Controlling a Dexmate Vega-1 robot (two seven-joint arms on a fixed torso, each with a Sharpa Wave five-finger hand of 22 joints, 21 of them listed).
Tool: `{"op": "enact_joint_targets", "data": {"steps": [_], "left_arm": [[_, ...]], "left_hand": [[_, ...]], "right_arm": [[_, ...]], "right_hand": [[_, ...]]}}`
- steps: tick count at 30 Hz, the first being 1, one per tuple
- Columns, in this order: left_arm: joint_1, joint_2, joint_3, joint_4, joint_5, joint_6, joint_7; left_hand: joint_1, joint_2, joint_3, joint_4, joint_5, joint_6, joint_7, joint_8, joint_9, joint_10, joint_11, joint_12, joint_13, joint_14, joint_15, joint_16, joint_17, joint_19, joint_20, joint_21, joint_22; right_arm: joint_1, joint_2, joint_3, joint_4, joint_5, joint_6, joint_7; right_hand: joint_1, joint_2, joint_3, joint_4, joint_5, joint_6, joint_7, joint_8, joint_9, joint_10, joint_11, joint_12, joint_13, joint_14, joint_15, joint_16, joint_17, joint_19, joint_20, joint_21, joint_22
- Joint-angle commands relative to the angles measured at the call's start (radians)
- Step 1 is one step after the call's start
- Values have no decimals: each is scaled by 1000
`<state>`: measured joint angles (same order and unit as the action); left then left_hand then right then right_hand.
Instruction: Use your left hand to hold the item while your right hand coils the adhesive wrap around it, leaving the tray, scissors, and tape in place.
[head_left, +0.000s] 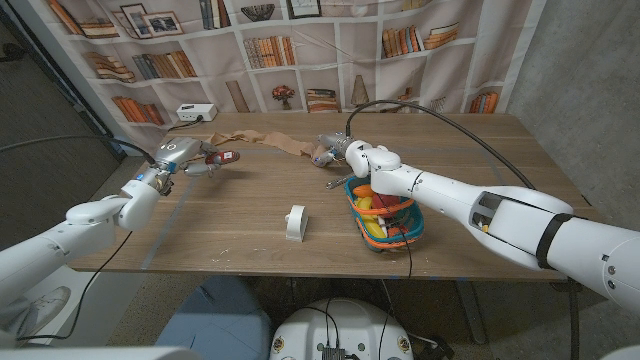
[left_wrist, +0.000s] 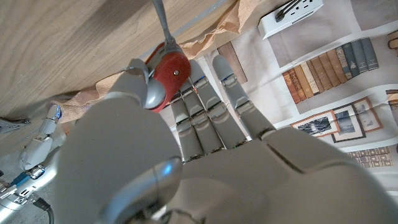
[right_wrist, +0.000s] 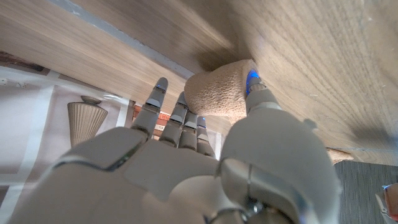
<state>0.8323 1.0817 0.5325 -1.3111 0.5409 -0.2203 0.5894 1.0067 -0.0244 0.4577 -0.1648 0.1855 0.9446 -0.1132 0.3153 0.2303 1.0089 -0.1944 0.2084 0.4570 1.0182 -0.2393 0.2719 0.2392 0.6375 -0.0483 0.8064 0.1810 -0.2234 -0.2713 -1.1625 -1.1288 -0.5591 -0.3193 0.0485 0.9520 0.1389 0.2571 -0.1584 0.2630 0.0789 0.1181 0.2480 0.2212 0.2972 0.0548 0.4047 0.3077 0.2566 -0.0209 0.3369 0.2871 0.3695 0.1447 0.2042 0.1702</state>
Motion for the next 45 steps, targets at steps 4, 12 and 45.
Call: {"op": "enact_joint_targets", "data": {"steps": [4, 12, 45], "left_arm": [[4, 0, -3, -3, -3, 2, 2], [3, -4, -7, -13, 14, 29, 21], [6, -32, -16, -59, 24, 129, 60]], "left_hand": [[176, 185, 4, 2, 5, 43, -29, 8, 6, 10, -3, 10, 2, 8, -1, 2, 5, -3, 1, 9, 4], [174, 184, 4, 2, 5, 43, -27, 7, 6, 10, -2, 9, 1, 8, -1, 1, 5, -5, 1, 11, 3], [168, 185, 18, 2, 10, 37, -8, -3, 7, 18, 16, 15, 6, 35, 1, -1, -7, 50, -41, 56, 7]], "right_arm": [[-40, -55, 48, -123, 7, -30, -49], [-63, -98, 82, -233, -2, -46, -45], [-159, -179, 187, -419, -25, -29, -87]], "right_hand": [[3, 9, 4, 3, 7, 5, 7, 0, 2, 22, -12, 14, 12, 9, 1, 10, 14, 9, 0, 6, 2], [-2, 2, 1, 5, 8, 8, 22, -5, 3, 23, 1, 26, 22, 2, 9, 12, 25, 7, 2, 2, 2], [0, -12, -3, 1, 12, 40, 22, -8, 3, 33, 0, 53, 41, -1, 5, 23, 51, 11, 2, -3, 3]]}}
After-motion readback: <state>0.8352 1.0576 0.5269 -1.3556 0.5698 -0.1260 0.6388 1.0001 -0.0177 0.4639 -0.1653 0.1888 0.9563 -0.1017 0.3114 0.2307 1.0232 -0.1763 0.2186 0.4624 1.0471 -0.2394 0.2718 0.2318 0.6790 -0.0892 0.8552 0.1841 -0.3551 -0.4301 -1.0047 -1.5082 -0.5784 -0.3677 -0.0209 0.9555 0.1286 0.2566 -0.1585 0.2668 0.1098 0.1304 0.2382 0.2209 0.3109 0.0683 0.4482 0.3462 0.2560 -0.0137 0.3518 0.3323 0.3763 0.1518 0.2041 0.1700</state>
